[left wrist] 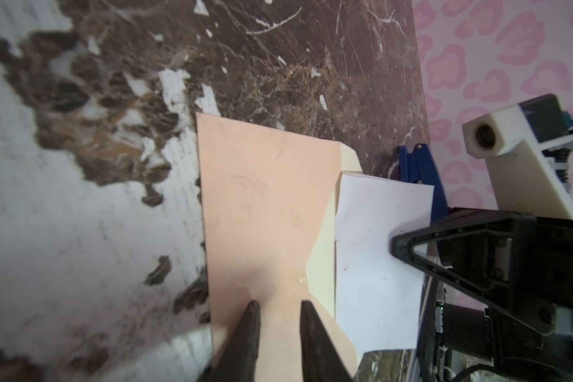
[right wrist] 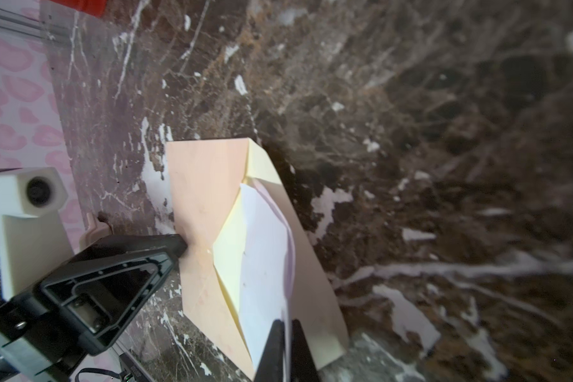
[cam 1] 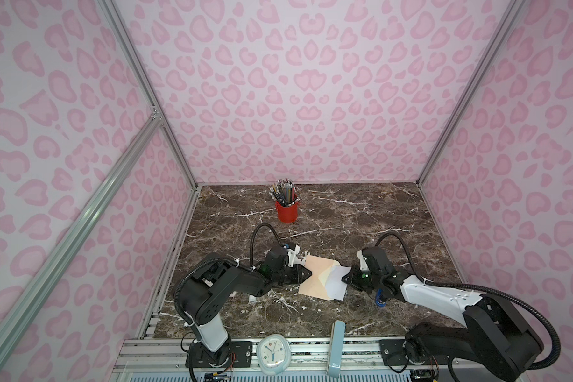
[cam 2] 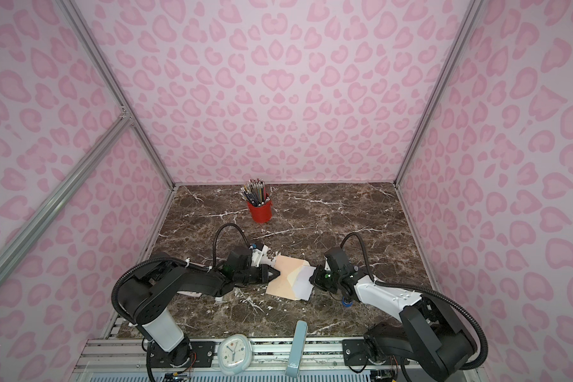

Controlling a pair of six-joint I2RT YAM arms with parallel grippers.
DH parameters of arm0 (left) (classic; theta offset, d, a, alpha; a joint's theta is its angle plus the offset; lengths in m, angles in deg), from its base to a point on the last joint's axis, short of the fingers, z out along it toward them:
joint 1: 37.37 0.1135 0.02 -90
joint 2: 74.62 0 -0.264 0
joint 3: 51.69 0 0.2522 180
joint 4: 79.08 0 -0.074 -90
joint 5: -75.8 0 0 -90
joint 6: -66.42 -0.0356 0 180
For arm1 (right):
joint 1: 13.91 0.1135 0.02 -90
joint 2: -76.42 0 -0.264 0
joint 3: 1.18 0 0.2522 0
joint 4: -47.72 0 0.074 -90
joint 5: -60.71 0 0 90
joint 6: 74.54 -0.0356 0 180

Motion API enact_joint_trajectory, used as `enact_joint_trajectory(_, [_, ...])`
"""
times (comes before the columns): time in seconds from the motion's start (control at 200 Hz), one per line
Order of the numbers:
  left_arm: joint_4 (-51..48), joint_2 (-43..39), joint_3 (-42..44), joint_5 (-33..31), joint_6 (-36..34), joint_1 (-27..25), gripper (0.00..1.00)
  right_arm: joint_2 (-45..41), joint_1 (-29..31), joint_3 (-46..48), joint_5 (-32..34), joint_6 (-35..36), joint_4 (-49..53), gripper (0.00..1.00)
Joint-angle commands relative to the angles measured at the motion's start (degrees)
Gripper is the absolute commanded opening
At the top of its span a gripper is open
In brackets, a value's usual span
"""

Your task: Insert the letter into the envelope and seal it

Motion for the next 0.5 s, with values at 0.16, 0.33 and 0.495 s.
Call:
enact_joint_trajectory(0.16, [-11.0, 0.2, 0.9, -4.3, -0.8, 0.1, 0.26, 1.7, 0.7, -0.7, 1.8, -1.5, 0.0, 0.08])
enact_joint_trajectory(0.33, [-10.9, 0.2, 1.0, -4.2, -1.0, 0.1, 0.26, 2.5, 0.5, -1.9, 1.8, -1.4, 0.4, 0.08])
enact_joint_trajectory(0.495, [-10.9, 0.0, 0.9, -4.1, -1.1, 0.1, 0.26, 3.8, 0.5, -3.2, 1.5, -1.0, 0.8, 0.08])
